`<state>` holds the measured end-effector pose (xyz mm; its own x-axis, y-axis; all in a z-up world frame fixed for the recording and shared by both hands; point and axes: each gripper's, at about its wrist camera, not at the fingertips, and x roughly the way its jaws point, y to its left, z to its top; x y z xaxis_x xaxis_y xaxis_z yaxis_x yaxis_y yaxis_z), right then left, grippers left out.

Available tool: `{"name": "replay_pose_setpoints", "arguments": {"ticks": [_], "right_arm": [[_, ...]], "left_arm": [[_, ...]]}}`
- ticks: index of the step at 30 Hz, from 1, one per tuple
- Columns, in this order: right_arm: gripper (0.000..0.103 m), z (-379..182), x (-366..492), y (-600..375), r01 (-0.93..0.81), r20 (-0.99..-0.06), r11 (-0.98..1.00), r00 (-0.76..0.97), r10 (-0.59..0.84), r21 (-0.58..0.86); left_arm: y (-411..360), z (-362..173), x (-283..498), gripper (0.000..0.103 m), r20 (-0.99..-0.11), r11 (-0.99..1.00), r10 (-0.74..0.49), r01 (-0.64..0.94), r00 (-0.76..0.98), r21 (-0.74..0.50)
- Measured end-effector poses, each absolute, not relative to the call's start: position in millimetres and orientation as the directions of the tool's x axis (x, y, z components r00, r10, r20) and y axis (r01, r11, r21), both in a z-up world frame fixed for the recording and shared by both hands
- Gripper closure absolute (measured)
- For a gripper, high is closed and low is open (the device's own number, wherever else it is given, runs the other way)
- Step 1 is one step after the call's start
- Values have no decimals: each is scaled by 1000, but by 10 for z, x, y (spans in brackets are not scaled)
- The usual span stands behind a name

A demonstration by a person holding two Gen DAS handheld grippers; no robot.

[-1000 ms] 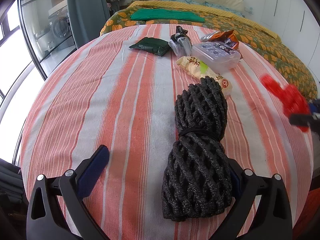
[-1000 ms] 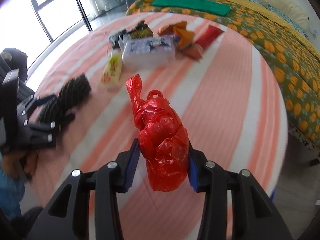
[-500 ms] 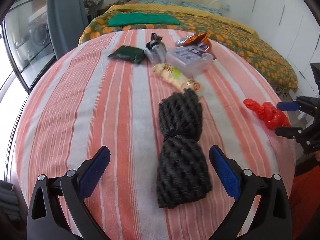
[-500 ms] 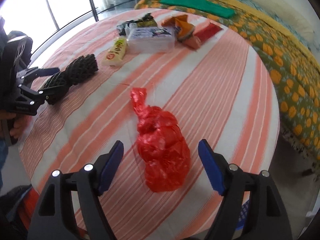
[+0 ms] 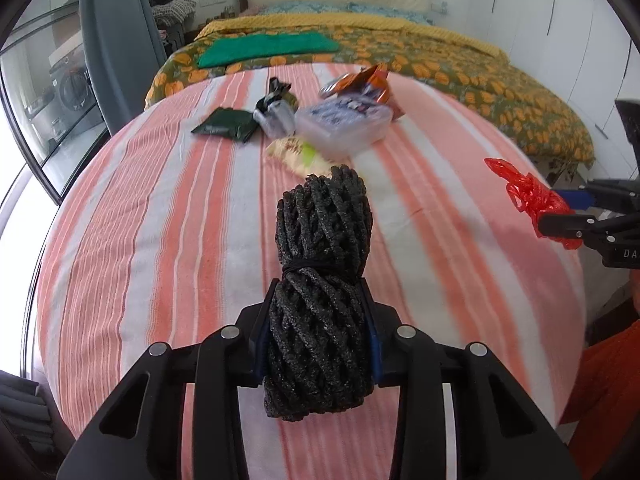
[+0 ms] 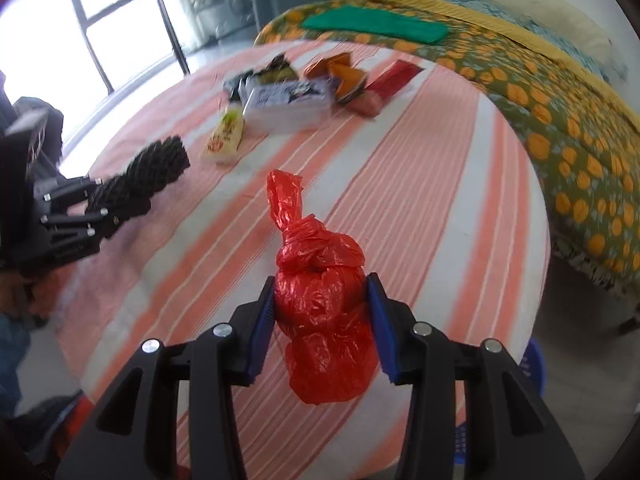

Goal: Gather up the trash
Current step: 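Carry the scrubber and red bag over the blue wastebasket with both tools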

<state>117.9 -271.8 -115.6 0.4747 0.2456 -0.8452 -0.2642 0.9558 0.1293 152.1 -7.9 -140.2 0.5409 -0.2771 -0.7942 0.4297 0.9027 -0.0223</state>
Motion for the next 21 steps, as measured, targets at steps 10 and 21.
{"name": "replay_pose_setpoints", "arguments": {"ticks": [10, 21], "right_arm": [[60, -1134, 734, -3862, -33, -782, 963, 577, 237, 267], [60, -1579, 449, -5168, 245, -819, 943, 572, 48, 227]], "left_arm": [[-1047, -1134, 1226, 69, -766, 832, -436, 536, 472, -143], [-2699, -1255, 832, 68, -780, 692, -550, 686, 297, -226]]}}
